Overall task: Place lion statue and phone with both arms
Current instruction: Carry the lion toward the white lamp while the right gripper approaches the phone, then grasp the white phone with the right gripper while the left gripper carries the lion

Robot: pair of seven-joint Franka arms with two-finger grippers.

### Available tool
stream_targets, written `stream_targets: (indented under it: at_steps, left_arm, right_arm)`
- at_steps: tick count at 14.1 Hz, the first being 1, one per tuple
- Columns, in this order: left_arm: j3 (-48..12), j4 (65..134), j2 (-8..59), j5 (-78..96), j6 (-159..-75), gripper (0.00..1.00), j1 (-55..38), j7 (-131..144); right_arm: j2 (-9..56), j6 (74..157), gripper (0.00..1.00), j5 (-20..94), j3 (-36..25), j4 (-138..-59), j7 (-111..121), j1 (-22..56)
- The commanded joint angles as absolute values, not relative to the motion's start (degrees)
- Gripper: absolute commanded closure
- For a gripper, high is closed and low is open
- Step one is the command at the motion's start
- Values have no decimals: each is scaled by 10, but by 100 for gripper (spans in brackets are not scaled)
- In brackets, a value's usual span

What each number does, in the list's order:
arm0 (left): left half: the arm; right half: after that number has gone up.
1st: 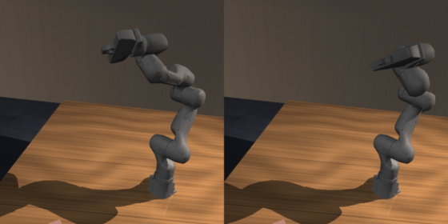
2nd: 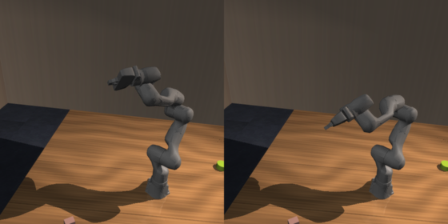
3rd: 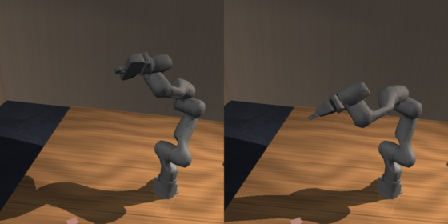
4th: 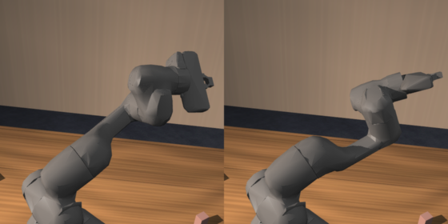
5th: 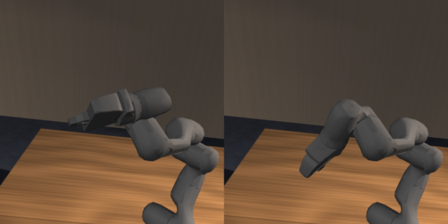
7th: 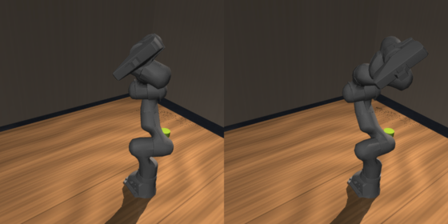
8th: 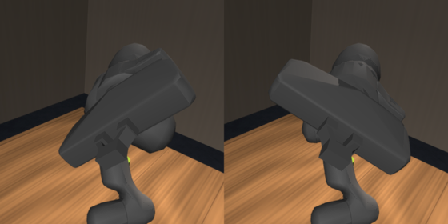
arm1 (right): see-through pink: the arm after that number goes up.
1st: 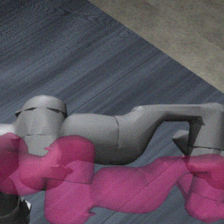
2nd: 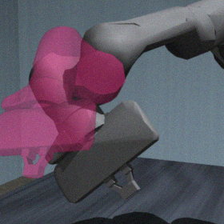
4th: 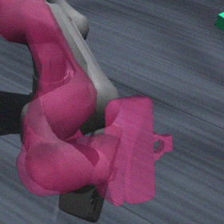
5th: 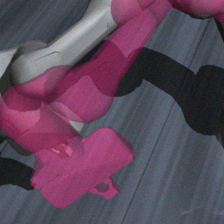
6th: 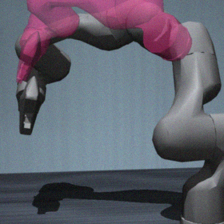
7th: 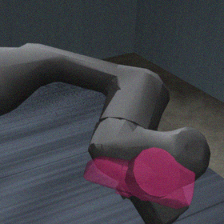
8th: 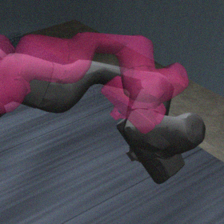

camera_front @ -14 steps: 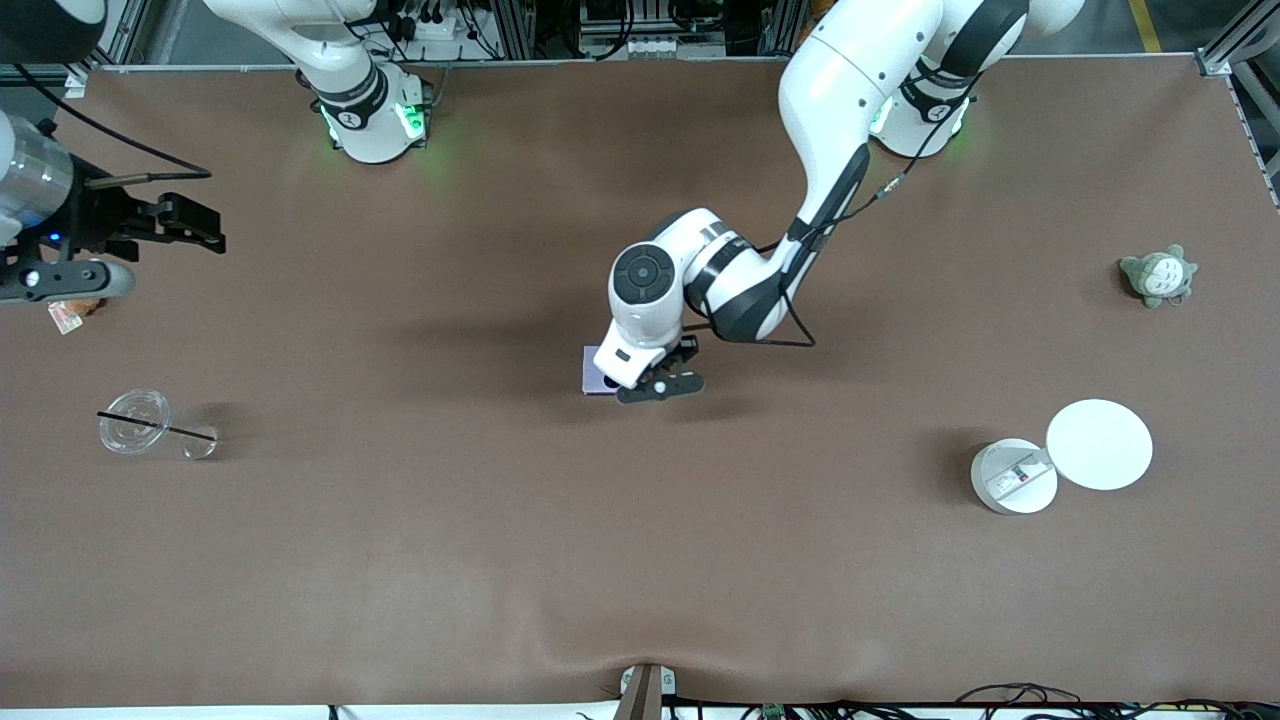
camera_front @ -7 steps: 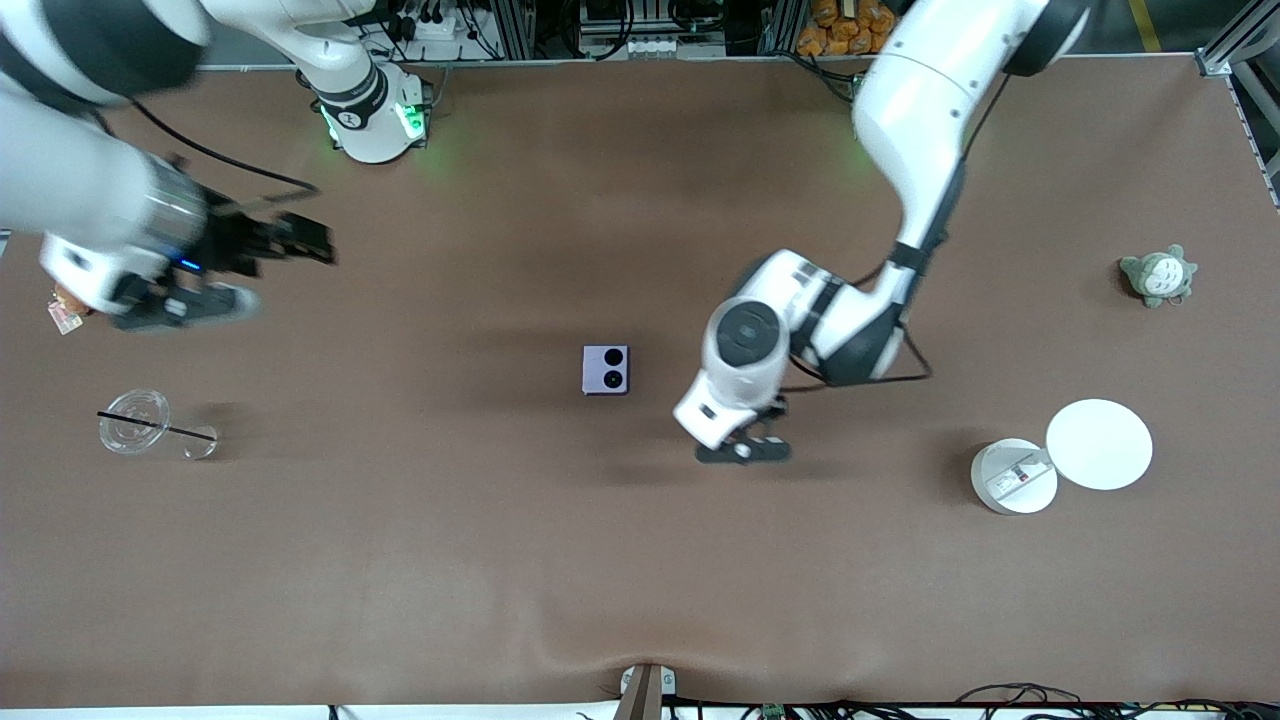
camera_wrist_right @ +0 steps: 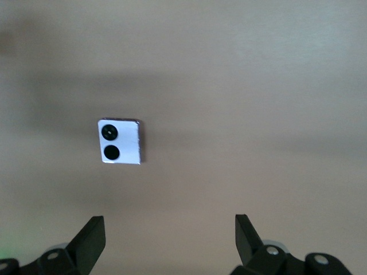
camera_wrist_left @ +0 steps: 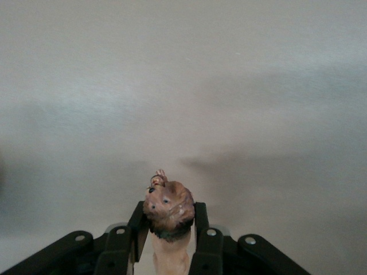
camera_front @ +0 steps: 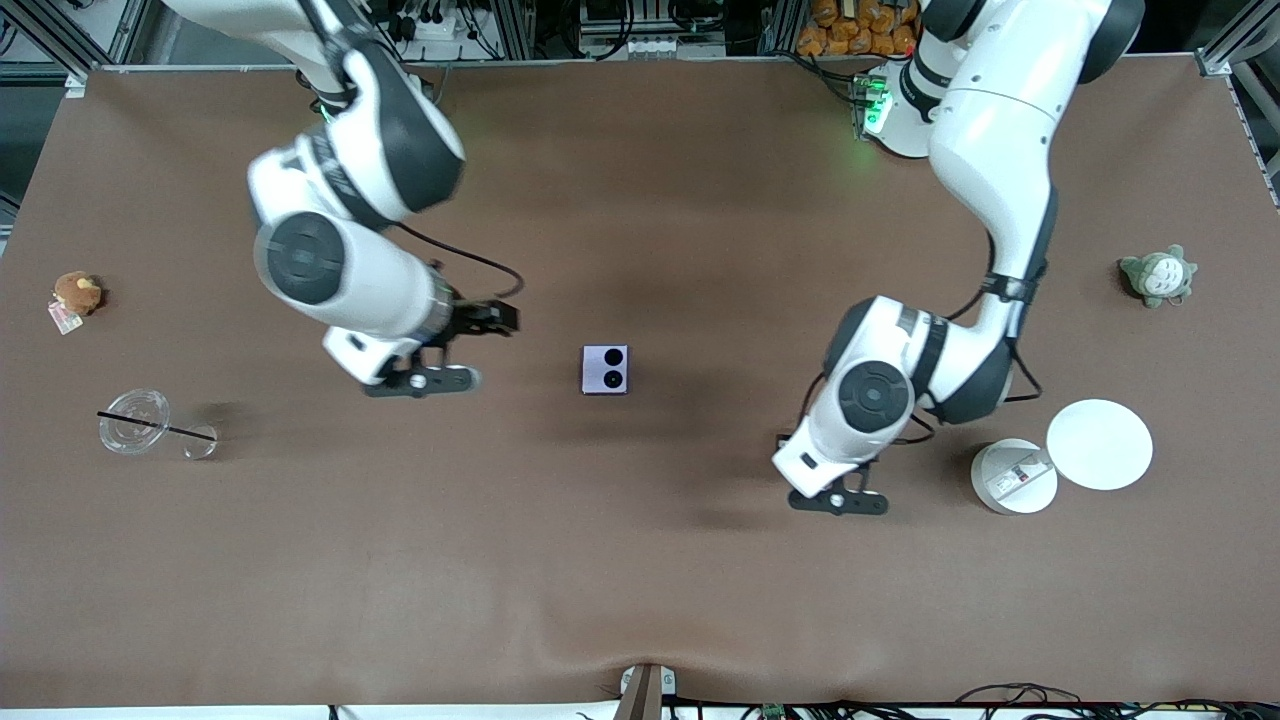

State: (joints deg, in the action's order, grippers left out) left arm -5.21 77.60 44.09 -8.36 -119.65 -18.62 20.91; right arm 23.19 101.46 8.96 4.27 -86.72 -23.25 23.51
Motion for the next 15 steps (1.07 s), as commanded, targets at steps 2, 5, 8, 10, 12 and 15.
stream_targets:
  at_steps: [2,5,8,10,12,15]
  left_arm:
    - [-57,776,434,-98,-1188,100,-154,154]
    - [-57,776,434,-107,-1188,100,-131,109]
    - [-57,776,434,-122,-1188,100,-120,70]
    - [-57,777,439,-121,-1188,100,-112,29]
    - [-57,780,440,-121,-1188,100,-96,-10]
    - [-57,784,446,-121,-1188,100,-89,-20]
  right_arm:
    - [279,1125,0,97,39,-894,-254,270]
    - [311,1219,0,98,38,-929,-257,298]
    - [363,1280,0,96,38,-927,-266,306]
    - [384,1311,0,95,38,-926,-280,321]
    - [387,1310,0,94,38,-927,-308,326]
    - [405,1314,0,90,37,-925,-316,338]
